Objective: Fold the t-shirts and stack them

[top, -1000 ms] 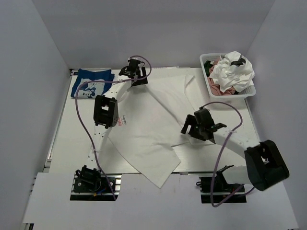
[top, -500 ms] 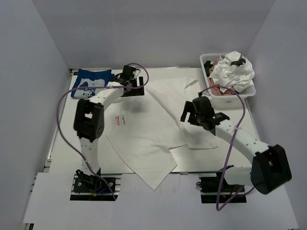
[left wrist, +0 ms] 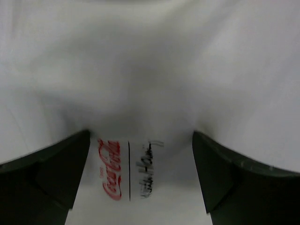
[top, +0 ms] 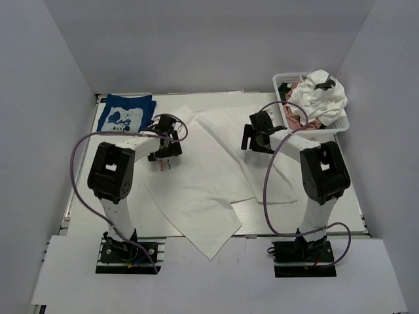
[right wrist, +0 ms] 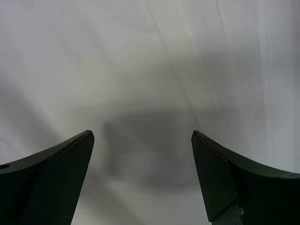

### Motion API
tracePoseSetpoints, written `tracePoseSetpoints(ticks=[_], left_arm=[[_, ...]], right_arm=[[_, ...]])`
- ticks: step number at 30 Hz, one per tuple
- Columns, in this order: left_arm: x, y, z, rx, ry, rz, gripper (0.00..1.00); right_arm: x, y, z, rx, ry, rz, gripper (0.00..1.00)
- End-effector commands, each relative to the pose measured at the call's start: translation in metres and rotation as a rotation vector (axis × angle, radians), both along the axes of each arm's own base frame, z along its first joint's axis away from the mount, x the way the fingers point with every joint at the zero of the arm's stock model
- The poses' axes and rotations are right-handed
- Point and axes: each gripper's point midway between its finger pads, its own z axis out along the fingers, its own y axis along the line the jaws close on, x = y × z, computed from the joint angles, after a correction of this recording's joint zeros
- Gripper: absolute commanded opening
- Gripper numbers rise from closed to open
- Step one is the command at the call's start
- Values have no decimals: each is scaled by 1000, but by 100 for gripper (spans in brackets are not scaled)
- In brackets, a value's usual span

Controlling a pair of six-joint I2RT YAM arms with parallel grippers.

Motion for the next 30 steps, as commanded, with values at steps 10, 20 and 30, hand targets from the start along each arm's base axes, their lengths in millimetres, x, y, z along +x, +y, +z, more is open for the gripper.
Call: tracePoseSetpoints(ticks=[10,20,30], left_arm=[[67,46,-66,102,129,99,100],[125,18,8,41,-18,-113,100],[26,-26,78,-248,-162,-175,100]], right_arm=[[-7,-44,-36,-30,133,-106,90],[-89,-44,-39,40,193,-75,90],[-58,-45,48,-10,-48,-16,90]])
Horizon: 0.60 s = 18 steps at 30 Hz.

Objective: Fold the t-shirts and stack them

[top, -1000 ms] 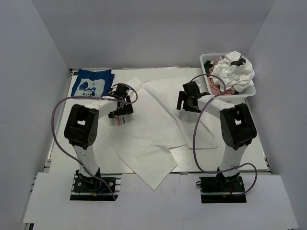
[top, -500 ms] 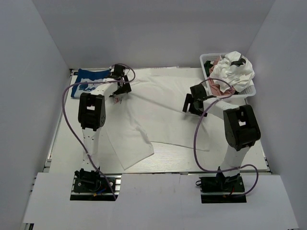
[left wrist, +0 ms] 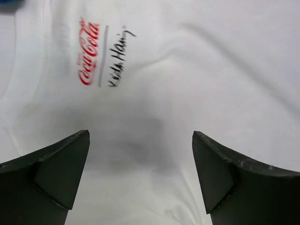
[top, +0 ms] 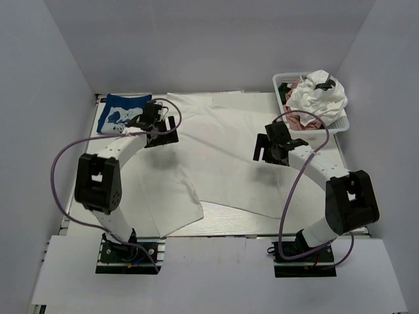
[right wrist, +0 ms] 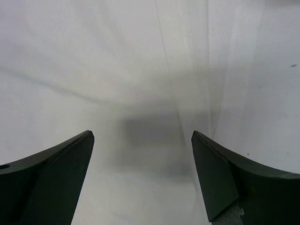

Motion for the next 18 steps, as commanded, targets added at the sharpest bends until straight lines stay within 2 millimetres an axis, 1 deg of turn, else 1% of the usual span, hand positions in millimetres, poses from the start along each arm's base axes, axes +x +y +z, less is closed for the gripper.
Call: tracePoseSetpoints(ticks=[1,2,3,4,5,6,8,9,10,11,12,13,14,15,16,17,18], left_arm=[[-23,-23,14,-104,-33,-10,100],[-32,-25,4,-102,-3,-10,100],[-36,-20,0,-85,-7,2,100],[-49,-14,-14,-66,42,22,100],[-57,-13,-21,-46,63,22,100],[-68,-8,-34,-37,101,56,100],[-86,-3,-47,-32,149,75,100],[-102,1,-62,-29,198,99,100],[-110,2,-68,-29,219,114,100],[-116,4,-71,-34,231,131,100],[-132,9,-79,-18,273,152,100],[-140,13,-83,-13,297,189,100],[-152,22,-86,26,325,221,100],[-165,31,-91,62,361,253,100],[-173,36,-94,72,382,322,100],[-183,40,-97,83,409,364,100],[-201,44,-99,91,478,400,100]], right_arm=[[20,-5,30,-45,-85,-3,90],[27,-6,36,-52,-101,1,90],[30,-8,36,-68,-104,-10,90],[28,-11,34,-88,-79,-13,90],[39,-10,36,-110,-65,-8,90],[41,-11,35,-126,-62,-10,90],[54,-11,30,-139,-59,4,90],[56,-7,23,-142,-44,17,90],[62,-3,24,-138,-55,34,90],[63,-4,22,-143,-48,38,90],[71,-1,17,-147,-44,45,90],[73,0,13,-149,-38,51,90],[75,-2,12,-152,-33,47,90],[80,1,6,-159,-22,50,90],[81,-4,3,-176,-15,38,90],[83,-4,3,-177,-16,40,90],[85,-6,-3,-187,-2,35,90]])
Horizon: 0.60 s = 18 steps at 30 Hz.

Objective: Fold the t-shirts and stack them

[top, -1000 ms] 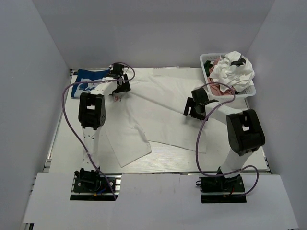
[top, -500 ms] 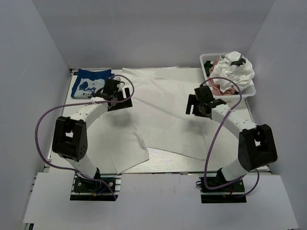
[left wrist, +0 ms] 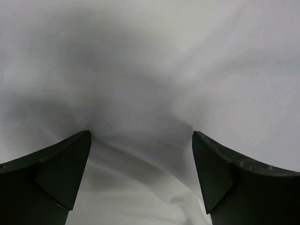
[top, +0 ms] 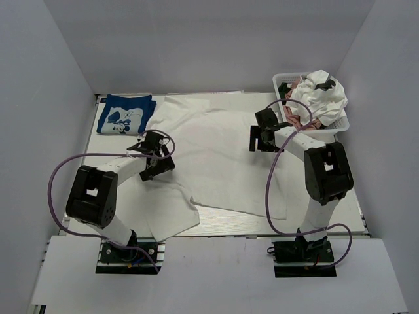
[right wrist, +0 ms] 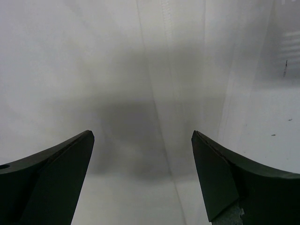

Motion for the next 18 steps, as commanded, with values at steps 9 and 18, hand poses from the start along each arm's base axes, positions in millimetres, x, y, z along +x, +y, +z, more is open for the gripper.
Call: tracePoseSetpoints(ticks=[9,18], left_arm=[[-124,75,-7,230,292,466,100],[-22,52,72,148,-24,335,100]], right_arm=[[22,-15,4,-77,-30,-10,90],[11,39,11,97,-46,268,90]])
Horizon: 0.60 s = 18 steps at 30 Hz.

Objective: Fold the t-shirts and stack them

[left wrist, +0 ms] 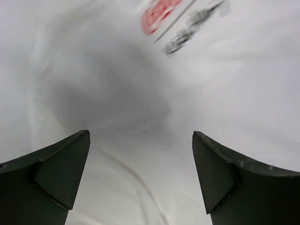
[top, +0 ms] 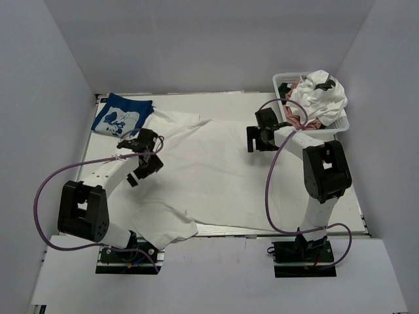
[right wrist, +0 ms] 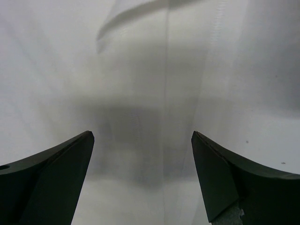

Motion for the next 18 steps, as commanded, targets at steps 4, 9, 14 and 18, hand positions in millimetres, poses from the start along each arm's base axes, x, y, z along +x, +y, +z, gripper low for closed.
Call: tracePoseSetpoints(ticks=[4,9,14,18], left_arm=[[70,-19,42,-23,-230,-145,100],[107,-38,30,-50,-283,-255,100],[124,-37,-1,-29,-246,-250,100],[122,-30,-36,-8,-157,-220,100]], right_arm=[[0,41,25,115,-88,168,90],[4,32,-1,25,-29,130,90],[11,15,-13,-53,-15,69,90],[10,-5,-15,-129,-21,14,90]])
